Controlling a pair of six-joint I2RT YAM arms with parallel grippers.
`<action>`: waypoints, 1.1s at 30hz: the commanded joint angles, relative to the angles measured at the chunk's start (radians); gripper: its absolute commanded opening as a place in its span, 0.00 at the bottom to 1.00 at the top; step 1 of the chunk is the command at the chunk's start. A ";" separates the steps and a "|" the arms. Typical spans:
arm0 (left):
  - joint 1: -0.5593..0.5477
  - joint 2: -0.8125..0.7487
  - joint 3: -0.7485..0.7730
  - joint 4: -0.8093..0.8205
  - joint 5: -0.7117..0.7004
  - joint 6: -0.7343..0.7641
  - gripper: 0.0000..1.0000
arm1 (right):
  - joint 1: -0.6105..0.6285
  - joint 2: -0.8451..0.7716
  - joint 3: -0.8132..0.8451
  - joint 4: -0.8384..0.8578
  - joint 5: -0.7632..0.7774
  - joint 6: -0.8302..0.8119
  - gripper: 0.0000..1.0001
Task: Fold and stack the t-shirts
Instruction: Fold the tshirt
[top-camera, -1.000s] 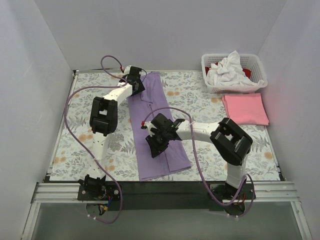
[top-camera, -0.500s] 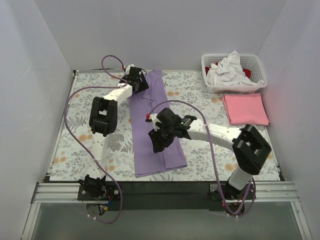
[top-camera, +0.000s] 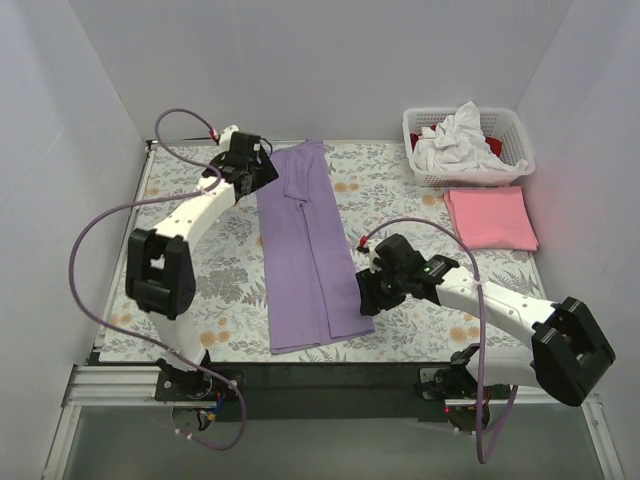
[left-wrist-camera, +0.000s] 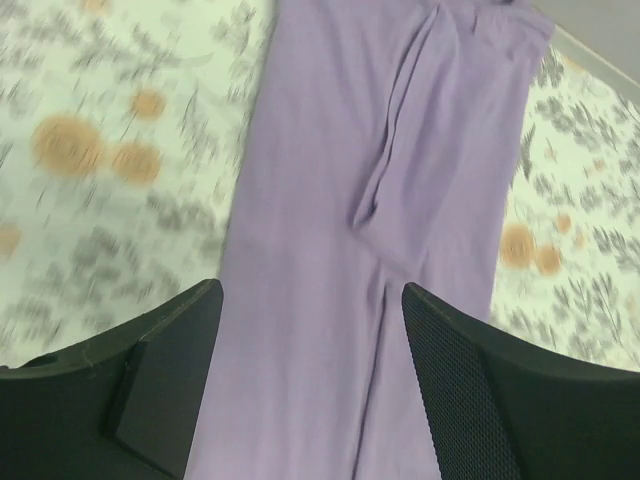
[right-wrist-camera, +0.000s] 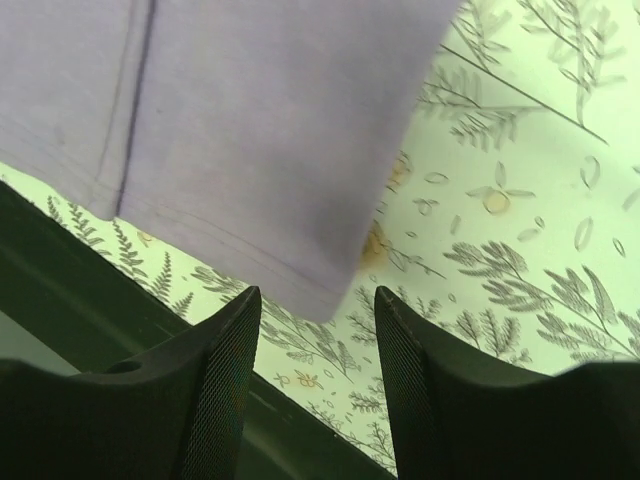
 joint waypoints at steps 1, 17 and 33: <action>-0.036 -0.234 -0.175 -0.116 -0.006 -0.100 0.71 | -0.048 -0.066 -0.046 0.004 -0.012 0.045 0.56; -0.272 -0.774 -0.872 -0.357 0.278 -0.406 0.70 | -0.110 -0.052 -0.199 0.122 -0.131 0.105 0.48; -0.361 -0.782 -0.953 -0.416 0.294 -0.457 0.61 | -0.113 0.055 -0.270 0.148 -0.158 0.124 0.44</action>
